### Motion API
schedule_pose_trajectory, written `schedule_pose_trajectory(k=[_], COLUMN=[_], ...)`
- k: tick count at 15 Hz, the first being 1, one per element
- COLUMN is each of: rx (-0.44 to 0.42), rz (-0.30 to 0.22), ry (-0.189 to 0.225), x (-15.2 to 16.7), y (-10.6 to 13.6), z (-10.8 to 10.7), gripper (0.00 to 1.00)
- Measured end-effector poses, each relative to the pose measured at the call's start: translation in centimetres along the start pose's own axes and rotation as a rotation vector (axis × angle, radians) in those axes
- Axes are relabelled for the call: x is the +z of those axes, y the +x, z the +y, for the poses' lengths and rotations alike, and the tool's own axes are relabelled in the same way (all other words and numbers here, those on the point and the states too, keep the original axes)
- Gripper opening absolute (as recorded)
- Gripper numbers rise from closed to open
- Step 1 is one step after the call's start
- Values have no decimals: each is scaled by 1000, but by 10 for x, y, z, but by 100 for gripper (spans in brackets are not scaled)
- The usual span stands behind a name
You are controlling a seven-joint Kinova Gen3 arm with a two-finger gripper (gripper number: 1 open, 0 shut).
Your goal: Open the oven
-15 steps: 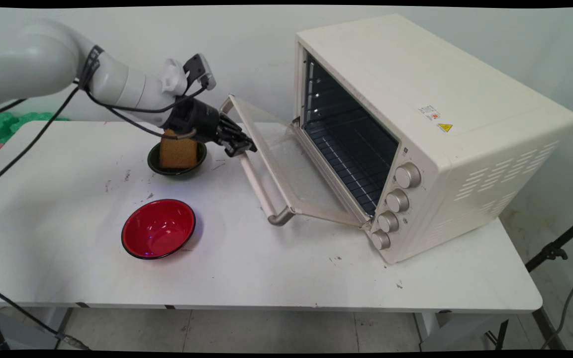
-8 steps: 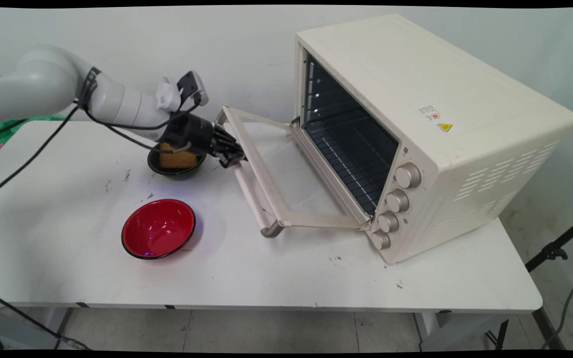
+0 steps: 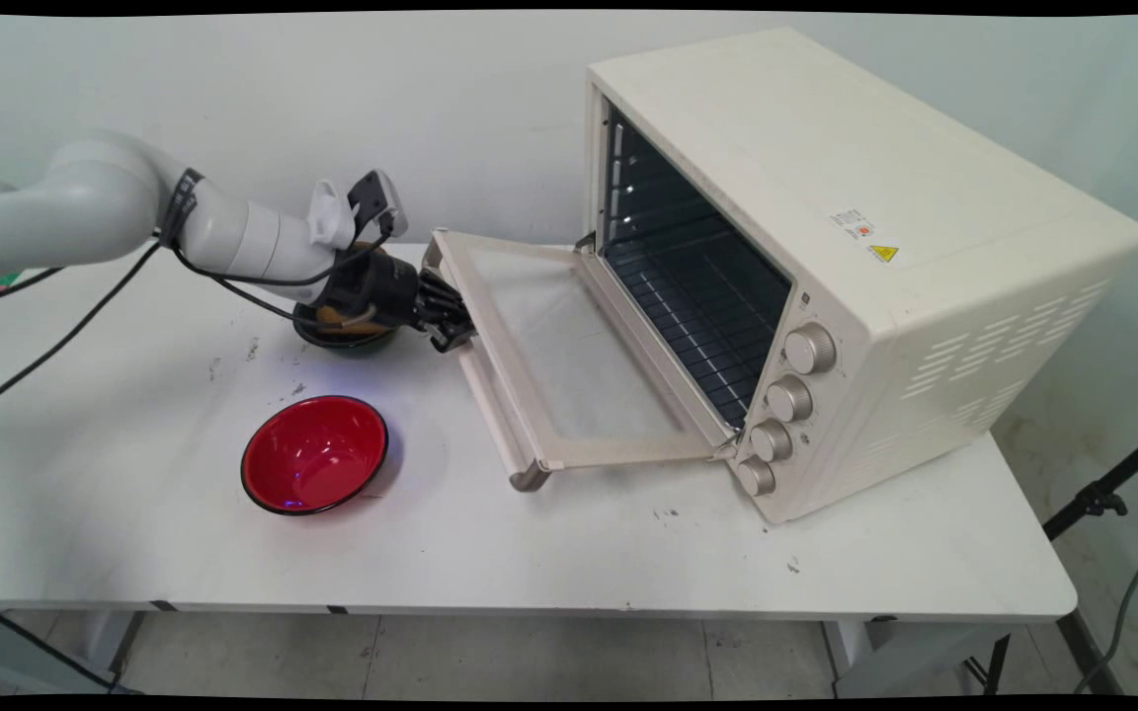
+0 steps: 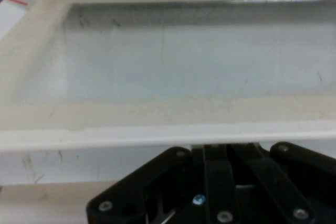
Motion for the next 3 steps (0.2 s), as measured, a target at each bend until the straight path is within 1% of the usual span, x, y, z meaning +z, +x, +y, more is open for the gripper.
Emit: schedule_pose_trajectory(k=[3], rx=[1], rz=[9], ry=[2], x=[1], y=[-8], z=[-3], gripper=[0])
